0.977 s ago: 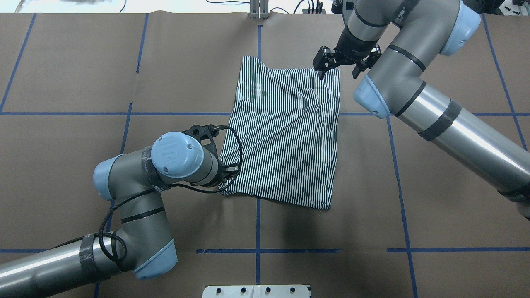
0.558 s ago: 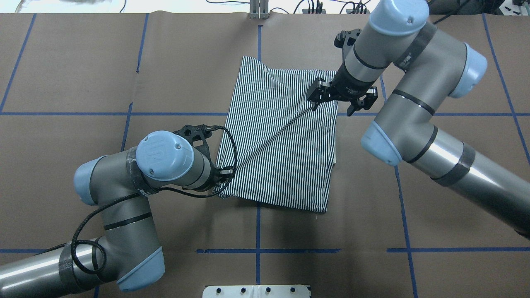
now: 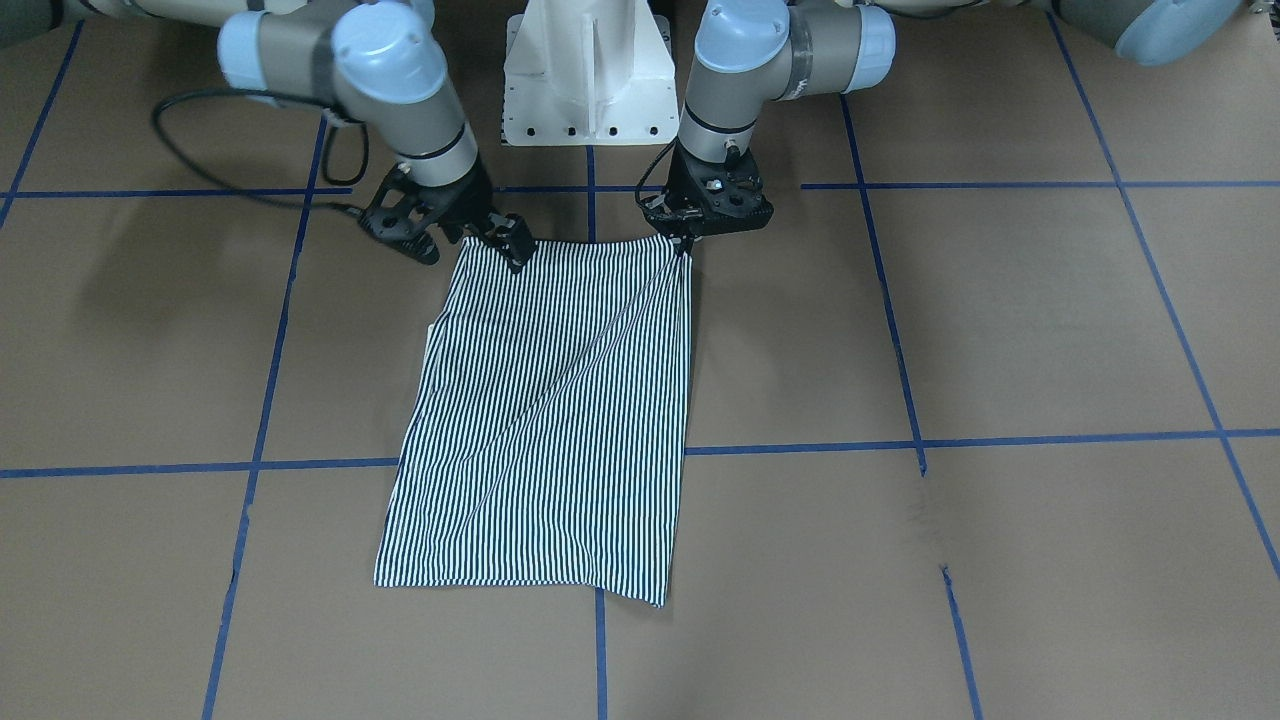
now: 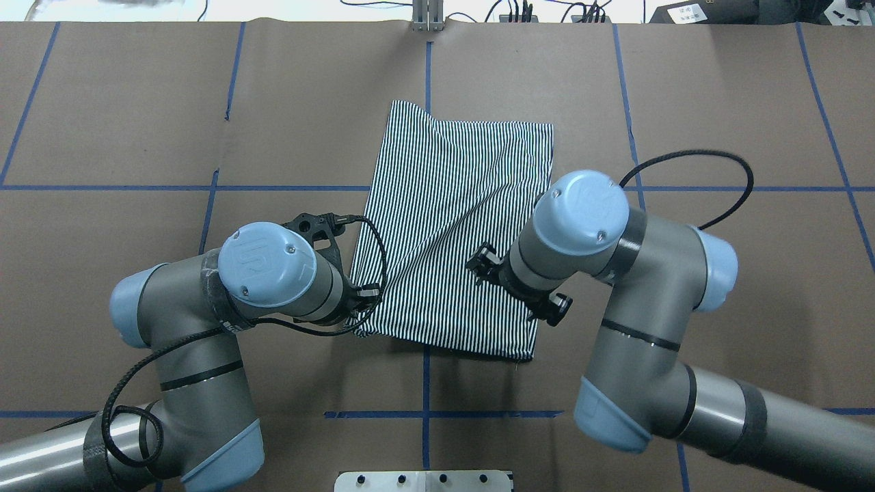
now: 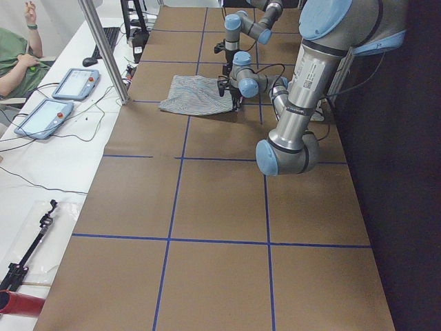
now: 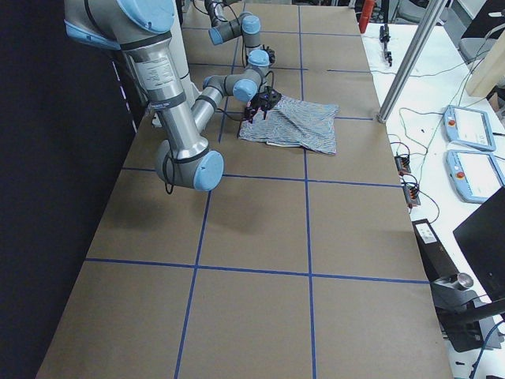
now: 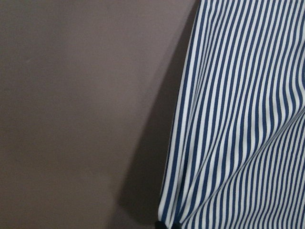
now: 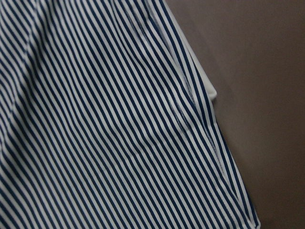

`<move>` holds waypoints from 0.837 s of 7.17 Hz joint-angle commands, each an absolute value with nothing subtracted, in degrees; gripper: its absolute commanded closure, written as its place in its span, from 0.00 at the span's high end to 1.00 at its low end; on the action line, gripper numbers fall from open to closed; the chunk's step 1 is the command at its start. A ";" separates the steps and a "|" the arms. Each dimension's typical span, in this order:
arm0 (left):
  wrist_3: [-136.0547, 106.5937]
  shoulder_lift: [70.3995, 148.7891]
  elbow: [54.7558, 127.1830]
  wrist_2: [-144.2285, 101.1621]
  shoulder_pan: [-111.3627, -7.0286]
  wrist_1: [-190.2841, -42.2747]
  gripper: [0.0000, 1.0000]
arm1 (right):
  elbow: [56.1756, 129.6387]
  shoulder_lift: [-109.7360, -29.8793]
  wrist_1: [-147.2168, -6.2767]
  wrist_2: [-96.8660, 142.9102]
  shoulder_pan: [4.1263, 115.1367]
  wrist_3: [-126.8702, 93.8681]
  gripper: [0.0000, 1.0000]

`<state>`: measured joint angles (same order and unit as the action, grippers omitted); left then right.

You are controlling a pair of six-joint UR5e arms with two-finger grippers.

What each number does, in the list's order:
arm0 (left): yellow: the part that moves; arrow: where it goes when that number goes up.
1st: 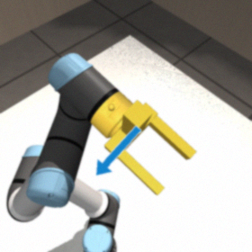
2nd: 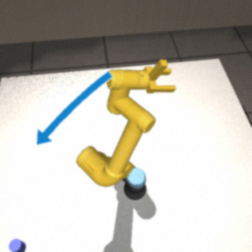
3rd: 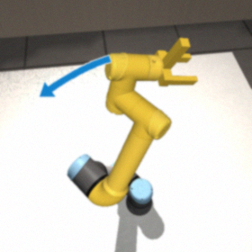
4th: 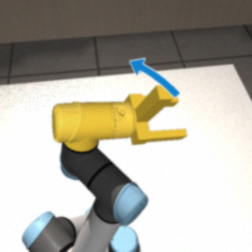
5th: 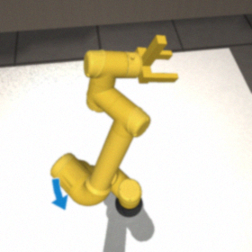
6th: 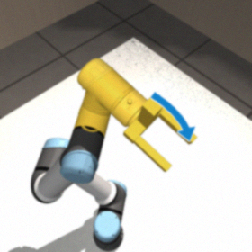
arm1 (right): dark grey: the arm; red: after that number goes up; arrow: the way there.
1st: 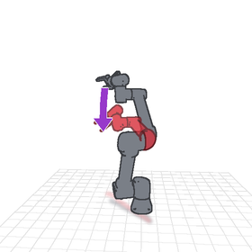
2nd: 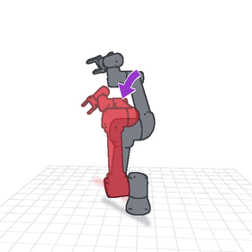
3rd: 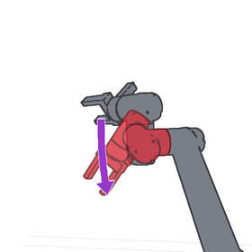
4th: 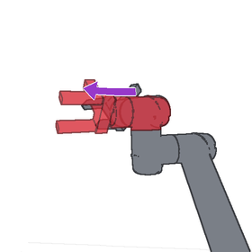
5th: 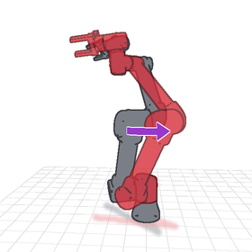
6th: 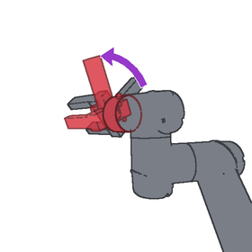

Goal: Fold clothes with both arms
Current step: 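Release the far corner and bring the right gripper to the near edge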

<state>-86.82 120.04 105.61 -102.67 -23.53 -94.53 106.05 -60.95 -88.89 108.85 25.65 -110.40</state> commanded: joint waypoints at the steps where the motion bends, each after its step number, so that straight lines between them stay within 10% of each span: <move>1: -86.75 119.88 105.64 -102.66 -23.47 -94.57 0.00 | 105.47 -61.00 -88.86 101.45 19.35 -124.41 1.00; 6: -86.84 119.88 105.64 -102.66 -23.47 -94.66 0.00 | 101.34 -60.47 -88.86 99.40 18.63 -129.99 1.00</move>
<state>-86.82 119.96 105.64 -102.66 -23.47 -94.60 101.86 -60.55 -88.86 99.55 18.68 -129.57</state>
